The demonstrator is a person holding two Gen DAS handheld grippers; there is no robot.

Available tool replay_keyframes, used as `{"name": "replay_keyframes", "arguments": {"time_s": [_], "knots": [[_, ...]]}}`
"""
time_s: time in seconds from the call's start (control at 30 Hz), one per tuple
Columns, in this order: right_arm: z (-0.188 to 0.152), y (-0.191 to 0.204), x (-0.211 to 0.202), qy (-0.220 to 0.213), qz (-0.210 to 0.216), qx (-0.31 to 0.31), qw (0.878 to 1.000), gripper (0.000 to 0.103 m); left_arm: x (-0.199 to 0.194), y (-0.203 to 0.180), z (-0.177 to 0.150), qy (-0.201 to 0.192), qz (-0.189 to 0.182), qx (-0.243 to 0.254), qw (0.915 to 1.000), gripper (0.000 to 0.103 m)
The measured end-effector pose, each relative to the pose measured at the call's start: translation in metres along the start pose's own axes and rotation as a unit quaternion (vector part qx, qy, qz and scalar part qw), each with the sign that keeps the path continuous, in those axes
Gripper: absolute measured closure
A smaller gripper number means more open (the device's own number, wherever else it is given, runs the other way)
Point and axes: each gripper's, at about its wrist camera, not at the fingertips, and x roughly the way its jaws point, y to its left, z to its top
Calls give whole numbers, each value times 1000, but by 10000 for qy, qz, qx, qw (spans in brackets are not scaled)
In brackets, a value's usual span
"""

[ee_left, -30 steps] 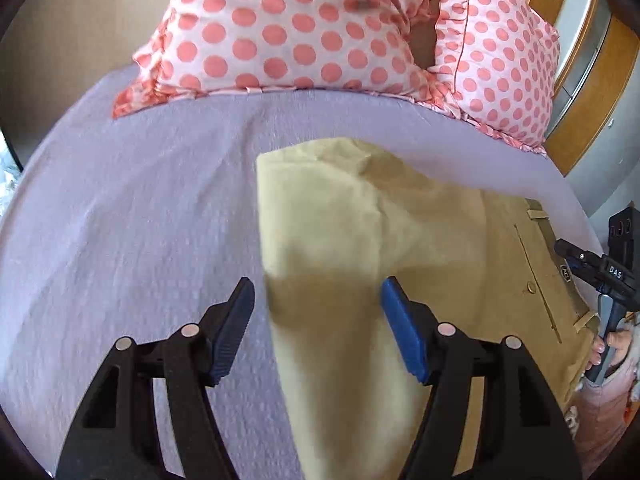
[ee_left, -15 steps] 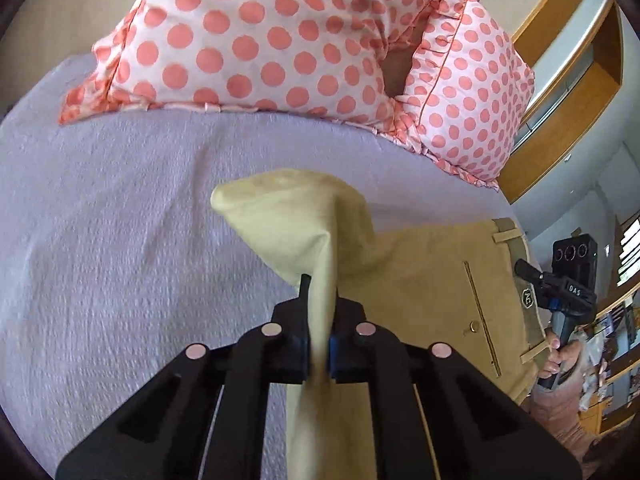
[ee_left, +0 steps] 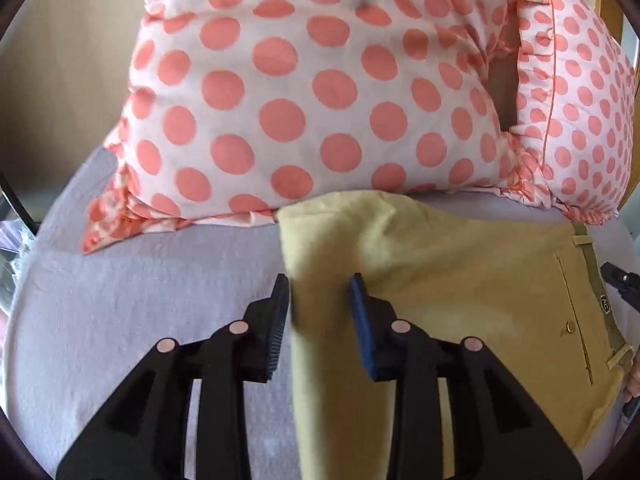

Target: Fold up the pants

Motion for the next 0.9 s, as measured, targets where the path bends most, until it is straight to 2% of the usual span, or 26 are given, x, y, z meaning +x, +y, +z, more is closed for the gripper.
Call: {"name": "replay_keyframes", "arguments": {"time_s": [0.07,0.1,0.17,0.23,0.27,0.3,0.33,0.37,0.4,0.47,0.53,0.57,0.6,0.67,0.77,0.9], "knots": [[0,5,-22,-339,309,-102,9989,84,-26,5,-6,-352,-167,-61,9992,70],[-1,10,-27,-348,551,-167,9977,82,-37,4,-9,-440,-420,-86,9981,63],[-5,23,-22,-155,755,-384,9963,80,-49,-7,-18,-401,-986,17,9943,56],[-10,32,-5,158,712,-486,9962,65,-40,-26,-24,-45,-1253,155,9920,47],[-11,35,5,321,641,-450,9964,50,-29,-36,-27,229,-1259,173,9916,47],[-14,35,16,491,444,-402,9970,45,-15,-42,-29,509,-1179,131,9916,47],[-17,36,26,629,249,-412,9969,45,-1,-47,-34,695,-1073,42,9918,47],[-19,39,29,621,194,-492,9967,45,-1,-51,-35,499,-903,71,9946,46],[-19,43,25,554,-38,-567,9968,43,-3,-58,-38,459,-597,195,9970,44],[-24,49,10,475,-667,-666,9944,39,-15,-62,-46,422,-446,294,9977,44],[-41,56,-20,166,-516,-881,9946,24,-40,-61,-61,313,-581,380,9971,32],[-53,63,-36,-26,-421,-1025,9938,11,-52,-57,-70,231,-558,416,9973,28],[-67,67,-50,-170,-409,-1142,9925,3,-66,-56,-82,123,-470,422,9979,20],[-99,76,-75,-419,-485,-1323,9891,1,-90,-51,-110,-9,-444,414,9982,16],[-144,90,-93,-532,-508,-1538,9854,1,-118,-48,-149,-17,-438,337,9985,14],[-185,102,-89,-466,-752,-1597,9832,1,-132,-52,-188,137,91,391,9991,10]]}}
